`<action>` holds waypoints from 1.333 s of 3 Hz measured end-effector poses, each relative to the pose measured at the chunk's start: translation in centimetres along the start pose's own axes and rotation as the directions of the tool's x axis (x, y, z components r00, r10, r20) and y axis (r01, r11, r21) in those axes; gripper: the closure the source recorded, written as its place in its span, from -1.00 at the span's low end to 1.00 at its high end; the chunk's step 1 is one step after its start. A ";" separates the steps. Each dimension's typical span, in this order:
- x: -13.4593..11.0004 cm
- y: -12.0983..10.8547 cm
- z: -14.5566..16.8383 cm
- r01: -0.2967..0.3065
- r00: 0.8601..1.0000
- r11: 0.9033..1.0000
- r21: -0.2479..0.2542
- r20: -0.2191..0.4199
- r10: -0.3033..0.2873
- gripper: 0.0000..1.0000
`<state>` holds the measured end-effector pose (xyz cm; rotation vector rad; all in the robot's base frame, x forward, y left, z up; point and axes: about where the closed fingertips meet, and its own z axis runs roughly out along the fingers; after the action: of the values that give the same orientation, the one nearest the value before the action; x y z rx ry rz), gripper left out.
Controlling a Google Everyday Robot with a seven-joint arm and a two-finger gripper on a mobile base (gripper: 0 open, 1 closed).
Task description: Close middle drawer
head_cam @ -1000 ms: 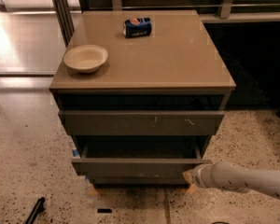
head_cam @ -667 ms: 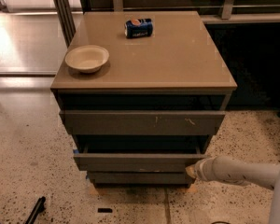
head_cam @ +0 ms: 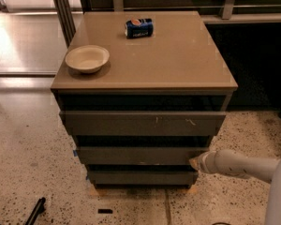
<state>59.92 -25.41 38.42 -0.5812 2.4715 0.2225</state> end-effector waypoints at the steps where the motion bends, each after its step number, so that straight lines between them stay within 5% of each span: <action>1: 0.1 -0.6 0.9 -0.022 1.000 1.000 -0.013 0.003 0.022 1.00; 2: 0.3 -0.5 0.7 -0.024 1.000 1.000 -0.014 0.004 0.024 1.00; 4: 5.3 4.1 -1.9 -0.214 0.976 0.976 -0.043 0.020 0.215 1.00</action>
Offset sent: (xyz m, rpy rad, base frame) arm -0.0694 0.0039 -0.0401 0.1956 0.1060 -0.1666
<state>53.24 -24.18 37.01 -0.3250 2.5101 0.3629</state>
